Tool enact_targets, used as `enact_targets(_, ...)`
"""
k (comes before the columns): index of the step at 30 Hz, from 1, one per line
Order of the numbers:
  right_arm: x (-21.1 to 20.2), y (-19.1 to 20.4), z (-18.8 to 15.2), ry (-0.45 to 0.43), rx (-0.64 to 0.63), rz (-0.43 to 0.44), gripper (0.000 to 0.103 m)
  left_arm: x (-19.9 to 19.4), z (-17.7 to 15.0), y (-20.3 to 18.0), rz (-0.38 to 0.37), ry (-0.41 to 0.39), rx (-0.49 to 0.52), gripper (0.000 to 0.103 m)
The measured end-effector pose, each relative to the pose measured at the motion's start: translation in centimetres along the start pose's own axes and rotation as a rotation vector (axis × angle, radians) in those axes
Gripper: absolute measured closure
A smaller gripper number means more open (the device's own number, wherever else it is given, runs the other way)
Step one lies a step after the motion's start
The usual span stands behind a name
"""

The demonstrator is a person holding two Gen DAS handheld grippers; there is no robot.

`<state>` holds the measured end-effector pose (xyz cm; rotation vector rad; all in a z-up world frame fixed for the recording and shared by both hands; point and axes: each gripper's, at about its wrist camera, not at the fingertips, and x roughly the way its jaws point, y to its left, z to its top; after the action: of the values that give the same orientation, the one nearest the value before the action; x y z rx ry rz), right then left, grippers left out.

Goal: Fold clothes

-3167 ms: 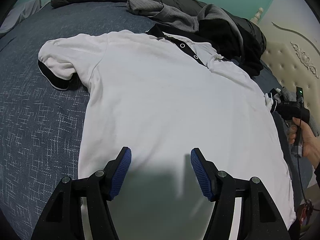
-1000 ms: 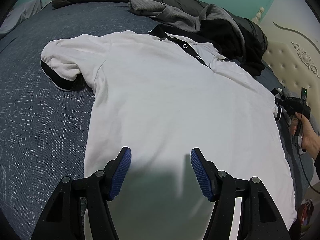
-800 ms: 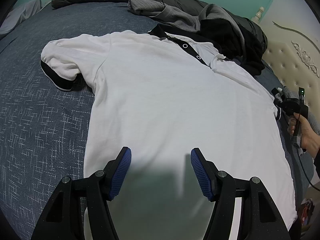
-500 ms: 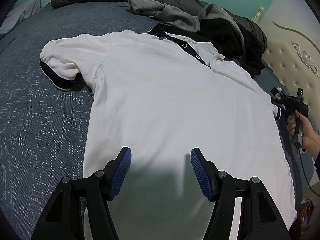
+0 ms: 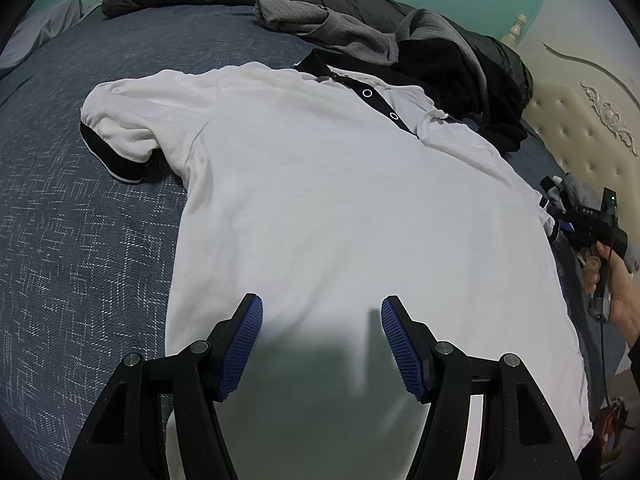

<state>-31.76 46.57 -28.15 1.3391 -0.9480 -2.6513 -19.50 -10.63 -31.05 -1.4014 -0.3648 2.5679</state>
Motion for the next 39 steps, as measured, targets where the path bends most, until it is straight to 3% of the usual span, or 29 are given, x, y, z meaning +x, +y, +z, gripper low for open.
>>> enact_targets(7,0.4,0.0,-0.4,0.076,-0.017,0.009,0.093,0.1,0.0,-0.1,-0.002,0.002,0.003,0.037)
enact_targets(12,-2.3,-0.7,0.0,-0.060,0.022,-0.006,0.100,0.2,0.2,0.0,-0.002,0.001,0.000,0.037)
enact_targets(14,-2.5,-0.7,-0.1,-0.063,0.005,-0.029,0.100,0.2,0.2,0.0,-0.002,0.002,0.000,0.037)
enact_targets(19,-0.2,-1.4,-1.0,0.044,0.005,-0.087,0.100,0.2,0.2,-0.1,-0.002,0.004,0.006,0.037)
enact_targets(25,-1.1,-1.2,-0.9,-0.018,-0.014,-0.112,0.097,0.3,0.3,0.0,-0.001,0.005,0.002,0.037)
enact_targets(27,-2.1,-1.0,-0.4,-0.078,-0.018,-0.111,0.089,0.2,0.2,0.0,-0.001,0.004,0.005,0.037)
enact_targets(29,-2.4,-1.3,0.3,-0.107,0.009,-0.106,0.060,0.3,0.2,-0.1,0.000,0.003,0.006,0.037)
enact_targets(30,-2.2,-1.4,0.7,-0.106,0.019,-0.113,0.057,0.3,0.2,-0.1,0.000,0.003,0.007,0.037)
enact_targets(34,-0.3,-2.3,2.2,-0.037,0.082,-0.118,0.055,0.4,0.3,-0.2,0.003,0.006,0.009,0.037)
enact_targets(39,1.2,-2.4,2.2,-0.022,0.114,-0.102,0.055,0.5,0.3,-0.1,0.003,0.009,0.010,0.037)
